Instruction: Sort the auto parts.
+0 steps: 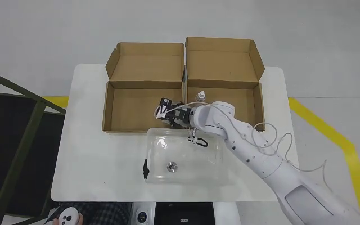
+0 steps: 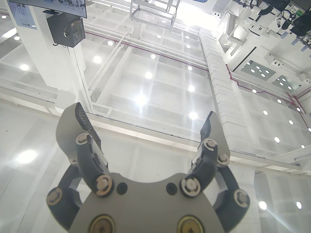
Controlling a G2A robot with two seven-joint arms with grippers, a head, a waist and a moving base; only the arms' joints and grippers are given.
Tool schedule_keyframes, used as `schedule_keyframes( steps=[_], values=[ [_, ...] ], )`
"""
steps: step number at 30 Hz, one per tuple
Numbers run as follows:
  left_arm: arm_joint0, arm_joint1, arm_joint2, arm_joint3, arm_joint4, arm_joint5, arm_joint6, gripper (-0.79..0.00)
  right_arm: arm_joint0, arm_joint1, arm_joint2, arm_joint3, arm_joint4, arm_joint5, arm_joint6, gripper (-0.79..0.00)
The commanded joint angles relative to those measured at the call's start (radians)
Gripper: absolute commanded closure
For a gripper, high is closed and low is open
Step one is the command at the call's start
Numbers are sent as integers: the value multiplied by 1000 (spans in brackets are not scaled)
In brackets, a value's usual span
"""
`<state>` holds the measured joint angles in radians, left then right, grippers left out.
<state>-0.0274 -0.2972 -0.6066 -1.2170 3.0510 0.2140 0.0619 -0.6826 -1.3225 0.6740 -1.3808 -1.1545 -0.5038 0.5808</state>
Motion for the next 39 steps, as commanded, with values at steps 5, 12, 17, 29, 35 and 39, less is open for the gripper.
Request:
schedule_keyframes(
  steps=[5,12,17,29,35,39],
  values=[
    [0,0,0,0,0,0,0,-785,-13,7,45,-51,8,-18,-19,-505],
    [0,0,0,0,0,0,0,-785,-66,34,121,-213,-18,-59,-3,-554],
    [0,0,0,0,0,0,0,-785,-157,61,169,-360,-43,-124,29,-573],
    [0,0,0,0,0,0,0,-785,-411,125,253,-565,-91,-330,11,-526],
    [0,0,0,0,0,0,0,-785,-484,155,317,-624,-164,-432,-3,-588],
    [0,0,0,0,0,0,0,-785,-523,168,341,-622,-204,-460,-24,-570]
  ],
)
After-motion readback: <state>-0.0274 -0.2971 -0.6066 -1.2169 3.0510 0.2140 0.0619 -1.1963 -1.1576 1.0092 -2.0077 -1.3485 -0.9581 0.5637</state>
